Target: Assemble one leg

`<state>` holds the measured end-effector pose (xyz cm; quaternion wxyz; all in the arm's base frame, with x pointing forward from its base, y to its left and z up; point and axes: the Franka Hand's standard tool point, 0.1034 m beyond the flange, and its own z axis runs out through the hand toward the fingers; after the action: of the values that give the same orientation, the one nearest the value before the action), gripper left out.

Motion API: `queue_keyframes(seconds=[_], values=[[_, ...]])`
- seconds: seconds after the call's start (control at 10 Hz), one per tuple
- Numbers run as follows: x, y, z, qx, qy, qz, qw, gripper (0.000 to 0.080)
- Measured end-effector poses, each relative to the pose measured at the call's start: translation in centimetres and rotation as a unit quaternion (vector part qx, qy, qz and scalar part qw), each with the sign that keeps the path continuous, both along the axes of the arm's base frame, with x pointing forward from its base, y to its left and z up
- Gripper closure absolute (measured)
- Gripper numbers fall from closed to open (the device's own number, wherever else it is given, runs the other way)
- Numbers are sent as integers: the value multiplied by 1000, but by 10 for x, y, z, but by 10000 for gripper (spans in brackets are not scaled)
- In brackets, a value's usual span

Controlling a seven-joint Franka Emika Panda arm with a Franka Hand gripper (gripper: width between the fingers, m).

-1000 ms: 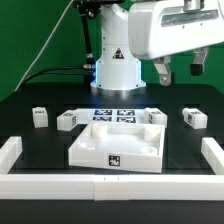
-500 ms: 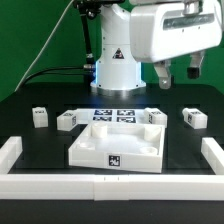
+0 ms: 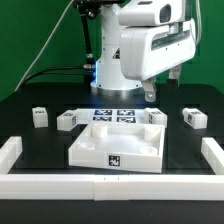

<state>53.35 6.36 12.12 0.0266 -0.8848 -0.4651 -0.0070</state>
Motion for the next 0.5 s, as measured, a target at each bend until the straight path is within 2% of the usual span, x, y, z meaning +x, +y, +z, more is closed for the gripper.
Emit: queue_keyframes(seconds=[0.3,0.4,0.5], values=[[-1,-5,-4,-1,-3,29,1000,150],[-12,-8,-15,-7,-12,82,997,150],[-30,-11,-27,-14,-1,135,991,150]])
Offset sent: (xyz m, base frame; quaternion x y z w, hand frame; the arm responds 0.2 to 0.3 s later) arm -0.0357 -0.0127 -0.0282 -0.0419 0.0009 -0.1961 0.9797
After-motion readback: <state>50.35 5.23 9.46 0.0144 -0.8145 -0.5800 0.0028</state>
